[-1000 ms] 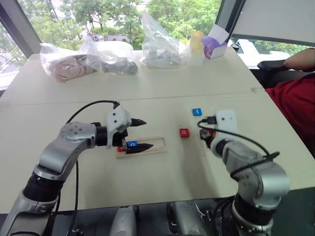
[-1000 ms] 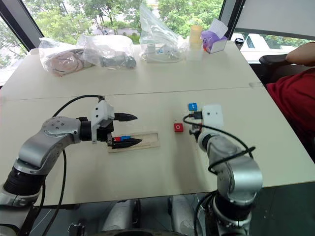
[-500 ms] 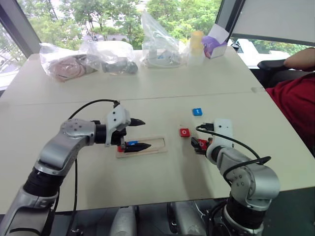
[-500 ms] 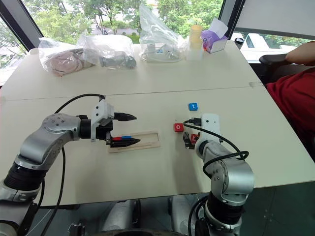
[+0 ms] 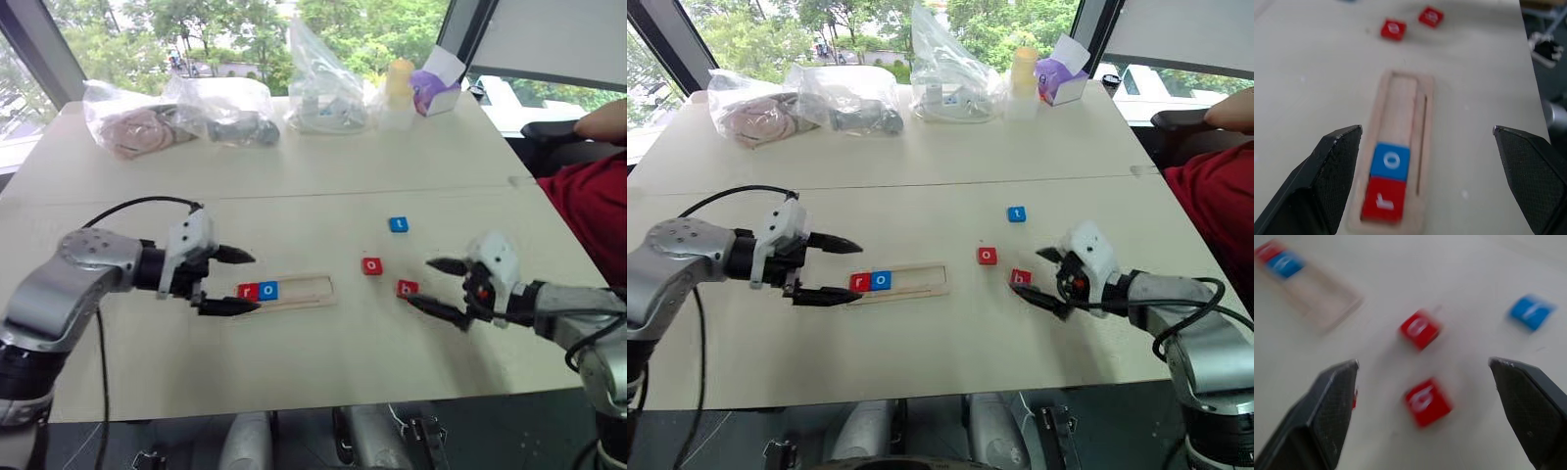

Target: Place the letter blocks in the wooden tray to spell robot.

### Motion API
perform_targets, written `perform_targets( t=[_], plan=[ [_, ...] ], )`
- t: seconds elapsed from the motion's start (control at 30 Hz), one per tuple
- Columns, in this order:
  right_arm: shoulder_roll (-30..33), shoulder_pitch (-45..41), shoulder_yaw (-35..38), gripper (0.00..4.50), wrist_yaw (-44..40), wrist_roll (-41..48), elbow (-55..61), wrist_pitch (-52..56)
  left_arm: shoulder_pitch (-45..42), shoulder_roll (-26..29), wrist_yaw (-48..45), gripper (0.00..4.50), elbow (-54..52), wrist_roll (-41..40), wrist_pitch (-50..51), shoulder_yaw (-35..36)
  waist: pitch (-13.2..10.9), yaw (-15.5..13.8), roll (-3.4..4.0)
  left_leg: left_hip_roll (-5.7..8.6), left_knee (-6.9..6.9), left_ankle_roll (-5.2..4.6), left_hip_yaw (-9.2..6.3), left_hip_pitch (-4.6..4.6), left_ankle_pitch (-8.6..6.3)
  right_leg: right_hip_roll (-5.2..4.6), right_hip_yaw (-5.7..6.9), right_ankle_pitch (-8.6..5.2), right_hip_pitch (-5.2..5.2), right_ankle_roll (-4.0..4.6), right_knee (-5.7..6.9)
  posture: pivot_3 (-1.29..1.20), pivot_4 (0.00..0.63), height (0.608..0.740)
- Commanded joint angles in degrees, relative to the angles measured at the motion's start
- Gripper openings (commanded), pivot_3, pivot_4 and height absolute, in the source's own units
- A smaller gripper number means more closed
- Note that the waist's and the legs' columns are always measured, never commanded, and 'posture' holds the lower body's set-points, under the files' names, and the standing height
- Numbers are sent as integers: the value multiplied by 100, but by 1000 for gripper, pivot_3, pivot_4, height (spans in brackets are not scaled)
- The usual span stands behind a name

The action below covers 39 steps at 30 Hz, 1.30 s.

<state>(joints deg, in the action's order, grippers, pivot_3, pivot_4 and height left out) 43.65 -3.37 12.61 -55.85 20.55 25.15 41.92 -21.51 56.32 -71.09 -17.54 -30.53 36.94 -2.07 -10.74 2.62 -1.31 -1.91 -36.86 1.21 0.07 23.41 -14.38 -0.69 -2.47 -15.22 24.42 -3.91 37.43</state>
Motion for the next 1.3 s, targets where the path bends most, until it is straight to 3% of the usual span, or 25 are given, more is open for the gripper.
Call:
perform_targets(
  t=[0.03,0.23,0.57,0.67,0.77,0.83,1.0,1.13,1.3],
  plan=[
    [241,66,-304,4415,-486,-439,-848,-1630,77,164,-7,4500,-187,-100,22,321,-3,1,1,0,-5,0,6,-2,0,-3,-6,-2,0,4,0,0,150,740],
    [130,-260,-746,4415,-759,-587,-1961,-2806,366,350,134,4500,-288,-192,187,684,-7,-6,-3,-1,-21,0,20,-2,0,-4,-11,2,-3,16,2,0,150,740],
    [23,-822,-1192,4415,-944,-760,-3067,-3566,810,461,324,4500,-329,-270,297,1116,-8,-24,-2,-1,-21,1,21,-2,0,-3,-12,10,-2,4,5,0,150,740],
    [-55,-966,-1291,3578,-1003,-801,-3377,-3730,856,449,411,4500,-388,-286,315,1136,-8,-24,-2,-1,-24,1,23,-2,1,-4,-13,11,-2,4,8,0,150,740],
    [-91,-1052,-1355,1956,-1034,-831,-3540,-3852,900,461,460,4500,-411,-307,330,1171,-8,-24,-2,-1,-26,1,23,-3,1,-4,-14,12,-2,2,10,0,150,740],
    [-119,-1152,-1384,1137,-1010,-831,-3556,-3821,980,499,456,4500,-408,-309,327,1228,-8,-16,-2,-1,-26,1,23,-5,1,-4,-15,12,-3,2,12,0,150,740],
    [-320,-1595,-1500,1137,-945,-442,-2645,-2878,1183,666,358,4500,-315,-225,228,1288,-8,-6,-1,-3,-28,2,29,-9,1,-3,-21,13,0,3,25,0,150,740],
    [-775,-2405,-2015,1137,-736,-176,-1621,-1676,1316,810,301,4500,-156,-55,51,1255,-9,8,0,-5,-29,2,24,-15,1,0,-31,14,15,1,56,0,150,740],
    [-1351,-3125,-2841,1137,-742,-627,-2123,-1727,1356,789,340,4500,33,62,-124,1266,-8,-47,-2,-6,-29,3,25,-14,2,1,-19,9,12,9,57,0,150,740]
  ],
)
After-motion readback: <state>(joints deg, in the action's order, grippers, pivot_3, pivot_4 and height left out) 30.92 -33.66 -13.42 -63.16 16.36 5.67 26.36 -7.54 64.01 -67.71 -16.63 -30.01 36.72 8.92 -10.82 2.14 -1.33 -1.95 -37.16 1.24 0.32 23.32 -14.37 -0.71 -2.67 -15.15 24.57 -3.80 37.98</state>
